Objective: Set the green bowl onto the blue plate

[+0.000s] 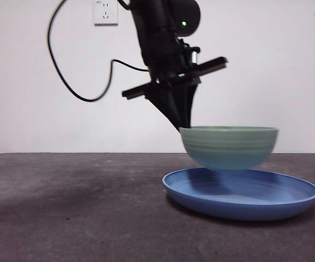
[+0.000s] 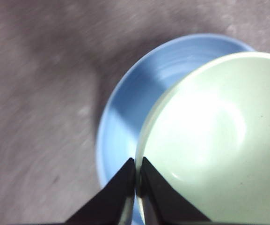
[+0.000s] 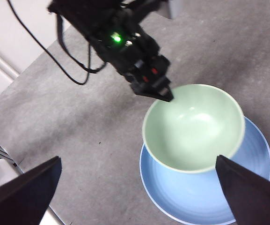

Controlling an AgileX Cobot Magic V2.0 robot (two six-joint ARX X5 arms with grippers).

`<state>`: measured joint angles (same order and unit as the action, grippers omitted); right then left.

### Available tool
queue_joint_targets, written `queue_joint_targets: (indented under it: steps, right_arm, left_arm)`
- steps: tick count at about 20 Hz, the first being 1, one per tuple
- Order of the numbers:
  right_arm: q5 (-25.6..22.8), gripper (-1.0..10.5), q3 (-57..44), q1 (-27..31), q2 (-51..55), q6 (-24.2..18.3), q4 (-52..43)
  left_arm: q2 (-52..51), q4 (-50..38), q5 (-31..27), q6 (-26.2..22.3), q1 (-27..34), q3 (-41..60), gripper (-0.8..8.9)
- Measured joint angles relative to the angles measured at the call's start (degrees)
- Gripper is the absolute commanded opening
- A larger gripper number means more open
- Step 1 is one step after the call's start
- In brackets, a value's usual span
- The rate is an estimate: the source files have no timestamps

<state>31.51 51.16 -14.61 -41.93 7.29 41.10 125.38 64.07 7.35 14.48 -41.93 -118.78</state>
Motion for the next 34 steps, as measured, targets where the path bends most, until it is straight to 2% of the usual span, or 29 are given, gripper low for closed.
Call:
queue_joint_targets:
  steps: [5, 17, 18, 21, 22, 25, 28, 34]
  right_arm:
    - [0.0, 5.5, 0.0, 0.0, 0.0, 0.0, 0.0]
    - [0.0, 5.5, 0.0, 0.0, 0.0, 0.0, 0.0]
    - [0.0, 5.5, 0.0, 0.0, 0.0, 0.0, 0.0]
    - [0.0, 5.5, 0.0, 0.0, 0.0, 0.0, 0.0]
    - [0.0, 5.5, 0.0, 0.0, 0.0, 0.0, 0.0]
    - [0.0, 5.5, 0.0, 0.0, 0.0, 0.0, 0.0]
    - [0.0, 5.5, 0.0, 0.0, 0.0, 0.0, 0.0]
    - [0.0, 5.5, 0.0, 0.0, 0.0, 0.0, 0.0]
  left_arm:
    - [3.0, 0.6, -2.1, -0.1, -1.3, -0.7, 0.15]
    - [5.2, 0.6, -2.3, -2.0, -1.6, -0.9, 0.38]
    - [5.2, 0.6, -2.3, -2.0, -1.6, -0.9, 0.73]
    - [5.2, 0.7, -2.3, -1.9, -1.6, -1.0, 3.16]
    - [5.2, 0.9, -2.3, -2.0, -1.6, -1.4, 3.68]
    - [5.1, 2.4, -2.3, -2.2, -1.6, -5.2, 4.53]
    - [2.9, 5.9, -2.3, -3.8, -0.9, -6.5, 5.9]
    - [-9.0, 15.1, -2.5, -7.8, 1.7, -6.9, 5.95]
